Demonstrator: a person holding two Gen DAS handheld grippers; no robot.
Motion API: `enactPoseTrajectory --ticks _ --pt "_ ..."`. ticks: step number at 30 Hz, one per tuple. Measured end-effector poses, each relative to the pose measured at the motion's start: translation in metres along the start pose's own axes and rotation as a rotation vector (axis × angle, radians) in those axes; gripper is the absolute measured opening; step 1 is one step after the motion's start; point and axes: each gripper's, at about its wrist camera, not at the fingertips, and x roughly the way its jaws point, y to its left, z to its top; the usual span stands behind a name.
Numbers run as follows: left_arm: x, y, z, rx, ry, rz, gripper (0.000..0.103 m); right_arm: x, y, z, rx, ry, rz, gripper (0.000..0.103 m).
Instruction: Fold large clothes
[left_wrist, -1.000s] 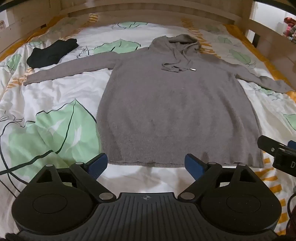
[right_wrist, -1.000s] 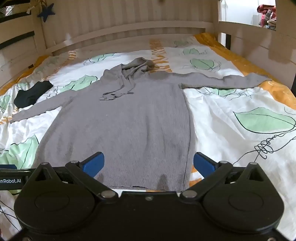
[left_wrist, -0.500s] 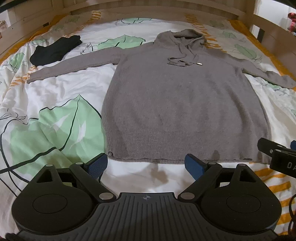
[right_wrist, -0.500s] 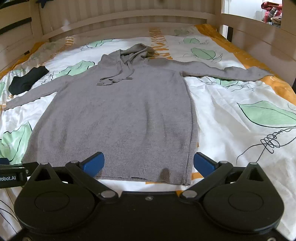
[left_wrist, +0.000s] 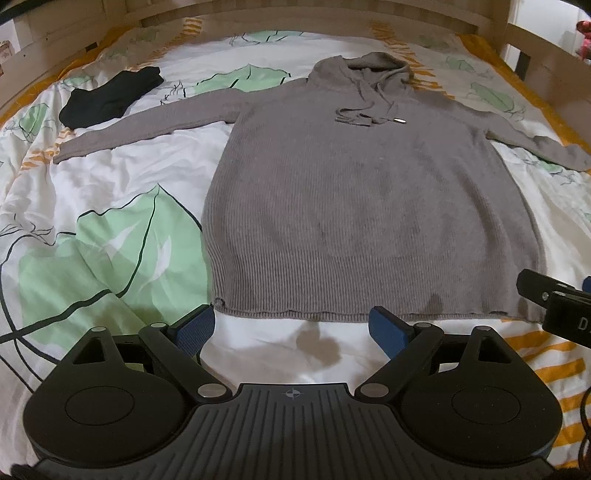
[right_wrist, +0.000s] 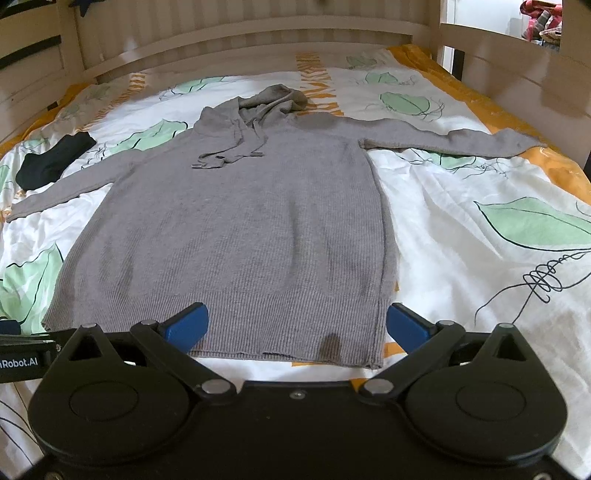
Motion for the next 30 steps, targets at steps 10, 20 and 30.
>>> enactPoseTrajectory --ticks 10,20,30 --pt "0.0023 0.0004 -0.0008 -0.006 0.009 0.003 0.09 0.002 0.0022 -0.001 -0.003 0.01 0.006 0.102" --pt "0.0033 0.001 -0.0019 -0.008 0.011 0.001 0.09 0.0024 0.0046 -0.0013 -0.006 0.011 0.005 0.102" --pt "0.0058 0.0014 -0.003 -0.013 0.015 0.0 0.09 0.0029 0.0056 -0.001 -0.008 0.011 0.004 0.102"
